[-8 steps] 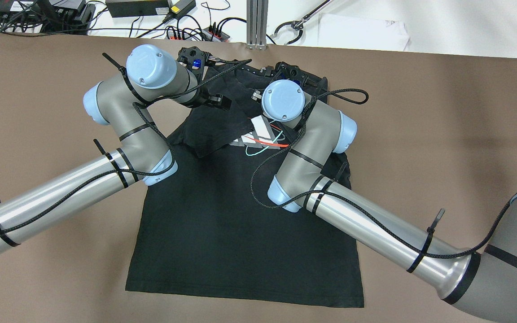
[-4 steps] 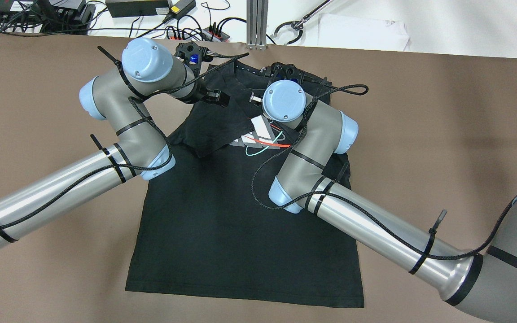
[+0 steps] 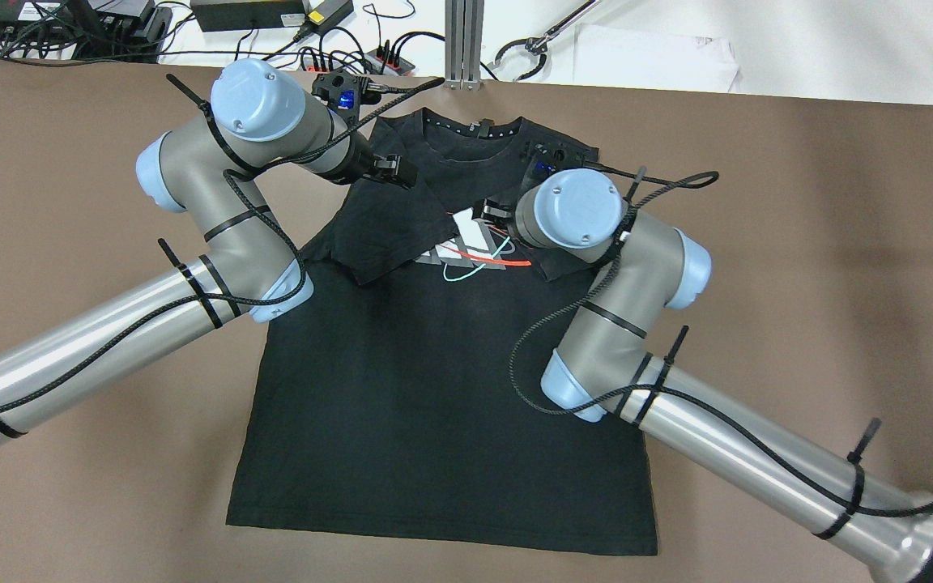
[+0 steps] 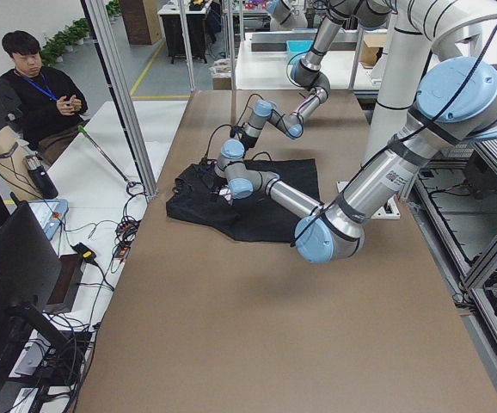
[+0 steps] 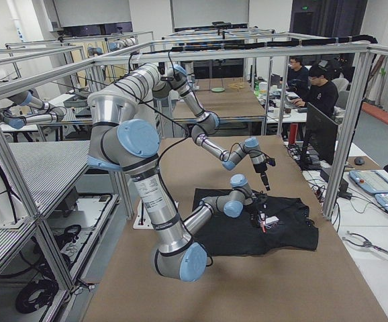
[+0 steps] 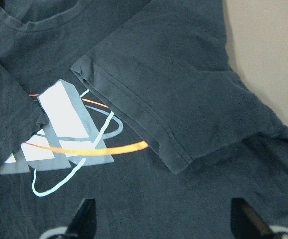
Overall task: Fold clothes
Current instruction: 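Move both grippers down to the hem corners nearest the robot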
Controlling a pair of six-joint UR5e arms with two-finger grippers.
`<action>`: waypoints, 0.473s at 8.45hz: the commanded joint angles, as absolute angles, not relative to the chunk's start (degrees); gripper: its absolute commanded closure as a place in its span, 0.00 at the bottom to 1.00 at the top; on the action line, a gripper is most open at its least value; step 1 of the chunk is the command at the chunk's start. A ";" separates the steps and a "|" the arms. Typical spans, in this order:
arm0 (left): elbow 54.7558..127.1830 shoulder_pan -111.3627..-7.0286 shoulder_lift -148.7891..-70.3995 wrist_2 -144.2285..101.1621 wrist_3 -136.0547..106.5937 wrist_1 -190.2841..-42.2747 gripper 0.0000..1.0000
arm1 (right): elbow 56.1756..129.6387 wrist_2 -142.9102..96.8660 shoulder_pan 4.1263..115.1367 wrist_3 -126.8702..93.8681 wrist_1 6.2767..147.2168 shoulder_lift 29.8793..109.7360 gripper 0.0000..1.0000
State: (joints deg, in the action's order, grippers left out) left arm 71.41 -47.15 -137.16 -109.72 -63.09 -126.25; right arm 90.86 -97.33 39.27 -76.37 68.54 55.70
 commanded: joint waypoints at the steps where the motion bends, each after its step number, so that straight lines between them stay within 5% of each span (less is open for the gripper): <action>1: 81.34 -44.13 -130.02 -109.07 -70.45 -126.30 0.00 | 108.41 -98.00 37.36 -76.99 76.81 65.62 0.06; 4: 96.37 -35.03 -119.13 -99.90 -79.71 -126.21 0.00 | 115.39 -97.74 33.24 -78.82 76.11 72.06 0.05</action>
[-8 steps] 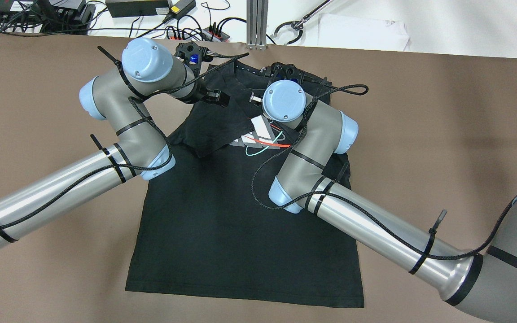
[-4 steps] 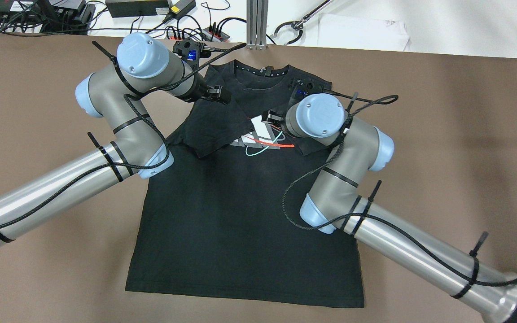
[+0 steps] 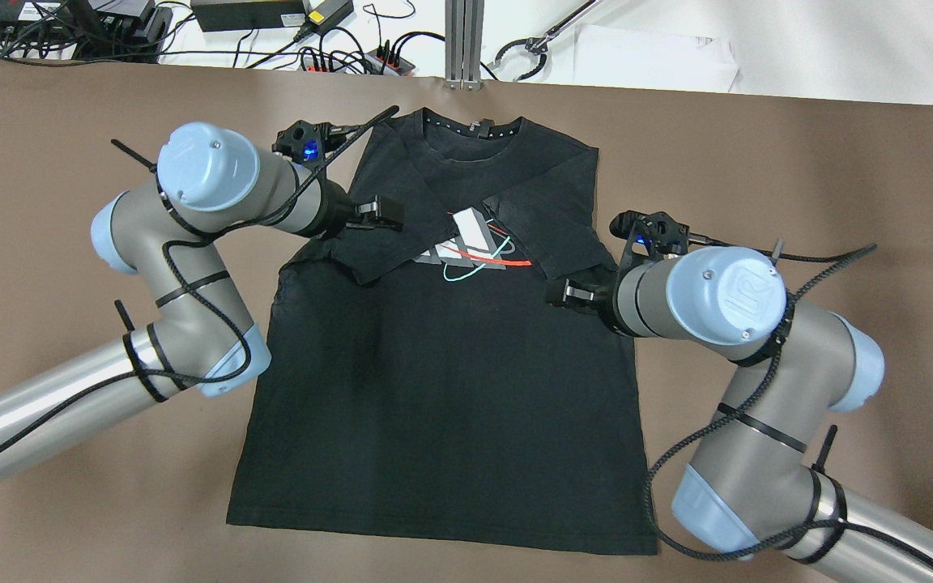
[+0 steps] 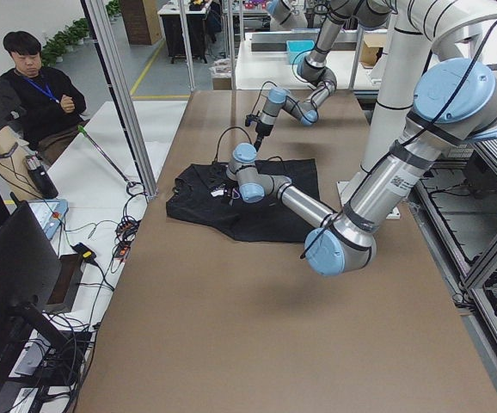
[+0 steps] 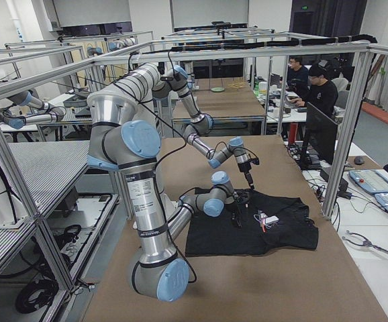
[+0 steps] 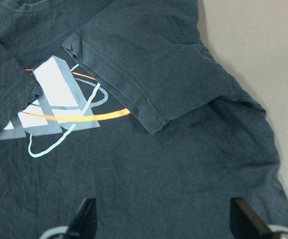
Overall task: Fold clothes
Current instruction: 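Move both grippers down to the hem corners nearest the robot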
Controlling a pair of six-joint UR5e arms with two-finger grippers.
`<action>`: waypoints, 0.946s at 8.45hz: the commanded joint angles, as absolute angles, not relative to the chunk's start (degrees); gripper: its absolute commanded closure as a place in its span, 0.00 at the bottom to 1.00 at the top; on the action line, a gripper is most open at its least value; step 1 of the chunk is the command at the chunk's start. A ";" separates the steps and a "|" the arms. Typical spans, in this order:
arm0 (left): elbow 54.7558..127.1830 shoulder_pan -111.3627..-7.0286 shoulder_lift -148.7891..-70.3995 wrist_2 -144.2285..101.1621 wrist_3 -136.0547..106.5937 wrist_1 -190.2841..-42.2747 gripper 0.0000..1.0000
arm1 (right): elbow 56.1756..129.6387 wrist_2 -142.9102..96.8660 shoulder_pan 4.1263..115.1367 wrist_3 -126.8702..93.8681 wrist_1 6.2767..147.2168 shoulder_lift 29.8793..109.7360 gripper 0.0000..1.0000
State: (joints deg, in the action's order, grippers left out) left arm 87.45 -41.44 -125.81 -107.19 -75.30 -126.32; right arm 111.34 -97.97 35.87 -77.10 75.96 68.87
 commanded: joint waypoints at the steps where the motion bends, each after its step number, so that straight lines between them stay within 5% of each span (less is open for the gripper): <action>1: 99.11 -31.41 -116.48 -97.50 -79.89 -126.21 0.00 | 115.57 -98.08 32.79 -81.01 76.11 72.94 0.05; 4: 106.67 -25.60 -109.54 -97.82 -84.71 -126.65 0.00 | 121.71 -97.12 28.76 -90.14 75.33 78.29 0.05; 8: 114.87 -15.58 -97.23 -90.03 -92.18 -127.35 0.00 | 123.84 -82.48 14.36 -101.58 56.39 93.12 0.06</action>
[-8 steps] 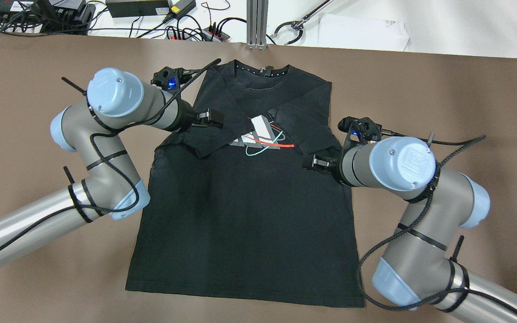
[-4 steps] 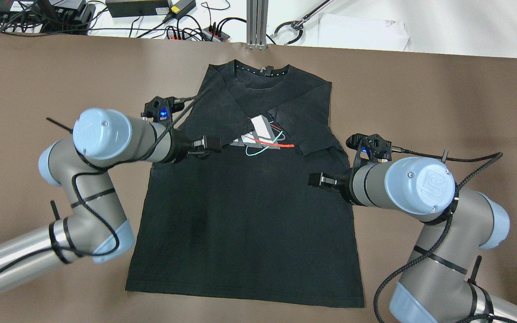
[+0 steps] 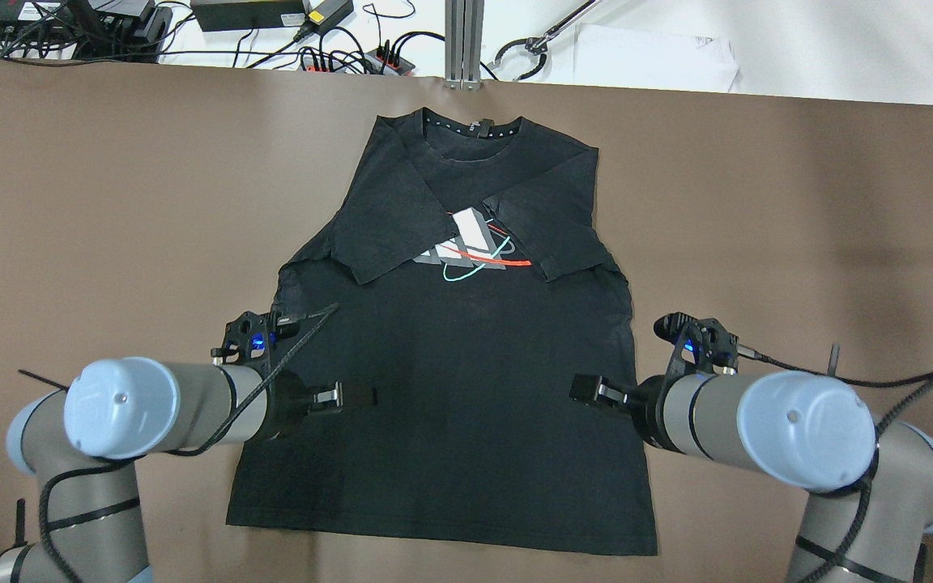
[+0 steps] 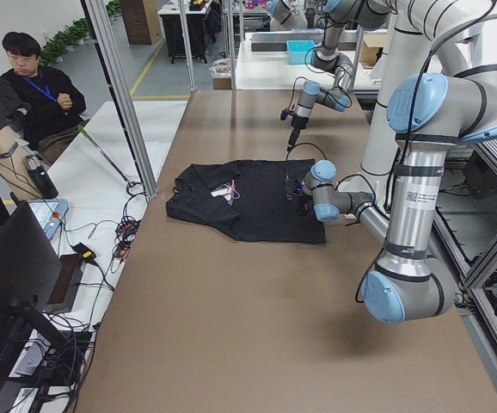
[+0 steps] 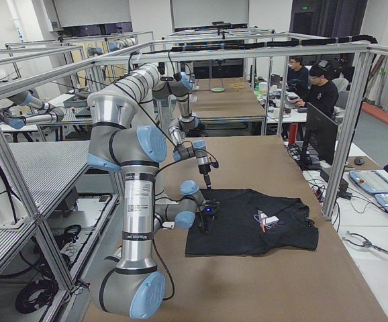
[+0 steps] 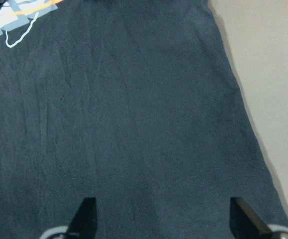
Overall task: Fold clothes
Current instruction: 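Move both grippers down to the hem corners nearest the robot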
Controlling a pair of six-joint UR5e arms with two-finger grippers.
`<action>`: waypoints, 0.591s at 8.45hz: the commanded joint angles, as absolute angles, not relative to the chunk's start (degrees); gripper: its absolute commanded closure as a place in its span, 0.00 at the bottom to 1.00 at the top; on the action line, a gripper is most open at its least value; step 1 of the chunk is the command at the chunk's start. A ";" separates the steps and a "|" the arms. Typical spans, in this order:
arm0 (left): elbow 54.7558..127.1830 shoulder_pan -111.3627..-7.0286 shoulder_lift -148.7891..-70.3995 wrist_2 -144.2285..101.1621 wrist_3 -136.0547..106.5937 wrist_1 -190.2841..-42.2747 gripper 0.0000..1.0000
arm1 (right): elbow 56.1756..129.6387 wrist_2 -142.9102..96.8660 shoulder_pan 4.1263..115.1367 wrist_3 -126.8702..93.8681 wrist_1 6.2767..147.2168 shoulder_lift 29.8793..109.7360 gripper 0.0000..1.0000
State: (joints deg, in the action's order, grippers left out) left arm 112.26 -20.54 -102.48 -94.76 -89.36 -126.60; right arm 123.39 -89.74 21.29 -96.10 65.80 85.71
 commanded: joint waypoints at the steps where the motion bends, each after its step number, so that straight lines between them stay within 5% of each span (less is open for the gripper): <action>1: 114.87 -13.99 -95.12 -88.78 -92.55 -128.66 0.00 | 123.75 -80.27 12.24 -102.82 51.47 96.73 0.06; 5: 114.00 -11.70 -84.82 -88.77 -92.55 -138.25 0.00 | 123.58 -79.54 11.43 -103.62 47.99 99.67 0.06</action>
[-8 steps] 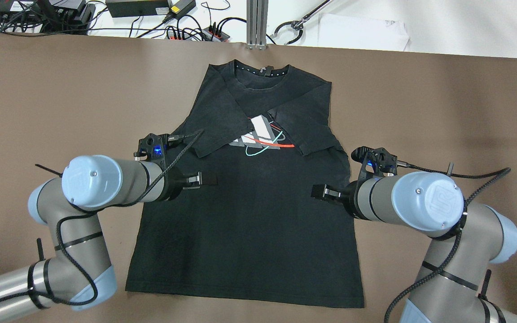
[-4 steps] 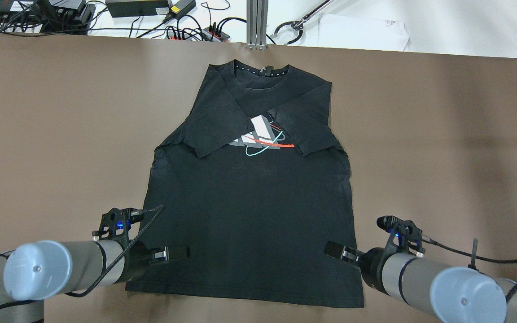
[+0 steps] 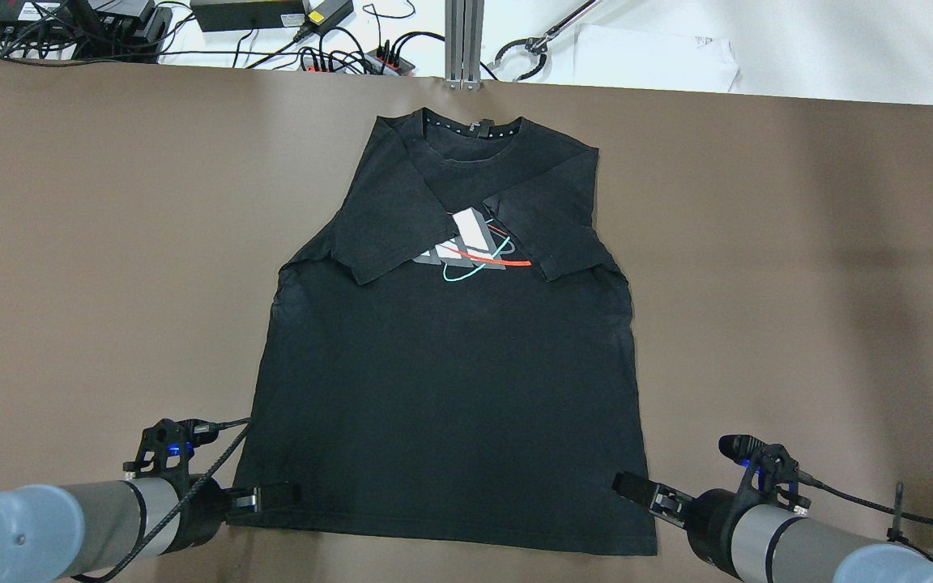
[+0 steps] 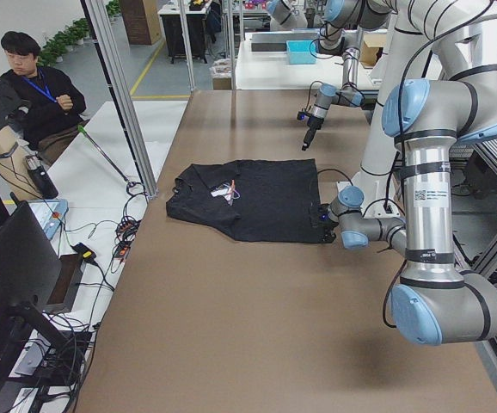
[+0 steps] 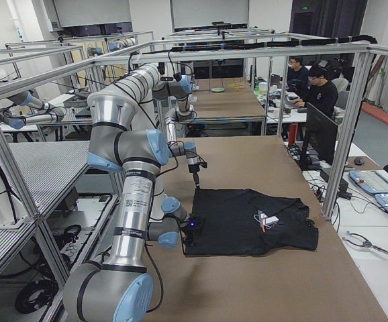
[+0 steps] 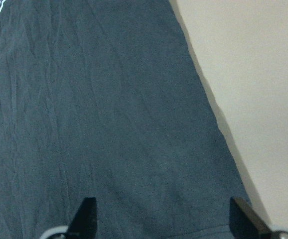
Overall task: Fold clothes
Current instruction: 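Move both grippers down to the hem corners nearest the robot, then grasp the hem corners with both grippers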
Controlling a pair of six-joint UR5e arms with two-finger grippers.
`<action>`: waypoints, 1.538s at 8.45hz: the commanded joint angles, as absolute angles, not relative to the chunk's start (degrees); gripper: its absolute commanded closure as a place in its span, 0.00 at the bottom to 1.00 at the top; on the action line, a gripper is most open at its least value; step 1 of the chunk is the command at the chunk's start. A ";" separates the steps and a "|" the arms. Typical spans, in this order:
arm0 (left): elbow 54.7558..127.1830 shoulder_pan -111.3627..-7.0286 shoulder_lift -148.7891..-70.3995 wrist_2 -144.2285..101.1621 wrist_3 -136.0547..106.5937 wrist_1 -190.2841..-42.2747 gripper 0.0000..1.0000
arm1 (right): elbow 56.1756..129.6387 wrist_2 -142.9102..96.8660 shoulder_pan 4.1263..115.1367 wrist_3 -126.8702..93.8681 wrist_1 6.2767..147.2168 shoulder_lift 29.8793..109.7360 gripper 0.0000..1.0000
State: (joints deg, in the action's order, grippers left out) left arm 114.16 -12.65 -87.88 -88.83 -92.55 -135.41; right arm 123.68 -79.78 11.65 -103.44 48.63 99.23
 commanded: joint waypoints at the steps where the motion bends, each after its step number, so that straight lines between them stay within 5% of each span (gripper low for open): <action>1: 113.99 -11.52 -84.81 -88.86 -92.55 -138.16 0.00 | 123.49 -79.54 11.43 -103.62 47.99 99.75 0.06; 3: 113.21 -8.89 -85.16 -85.20 -92.64 -138.16 0.05 | 123.40 -79.54 11.43 -103.62 47.99 99.76 0.06; 4: 113.12 -8.70 -85.34 -84.82 -92.64 -138.08 0.40 | 123.40 -79.54 11.43 -103.62 47.99 99.76 0.06; 5: 113.03 -8.70 -85.34 -84.81 -92.64 -138.08 0.49 | 123.40 -79.54 11.43 -103.62 47.99 99.76 0.06; 12: 112.76 -9.23 -85.17 -84.73 -92.55 -138.08 0.55 | 123.40 -79.54 11.43 -103.62 47.99 99.67 0.06; 13: 112.76 -9.23 -85.25 -84.73 -92.55 -138.08 0.64 | 123.31 -79.54 11.43 -103.62 47.99 99.67 0.06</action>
State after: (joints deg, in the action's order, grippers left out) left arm 112.79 -9.16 -85.12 -84.75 -92.56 -138.08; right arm 123.39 -79.54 11.43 -103.62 47.99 99.66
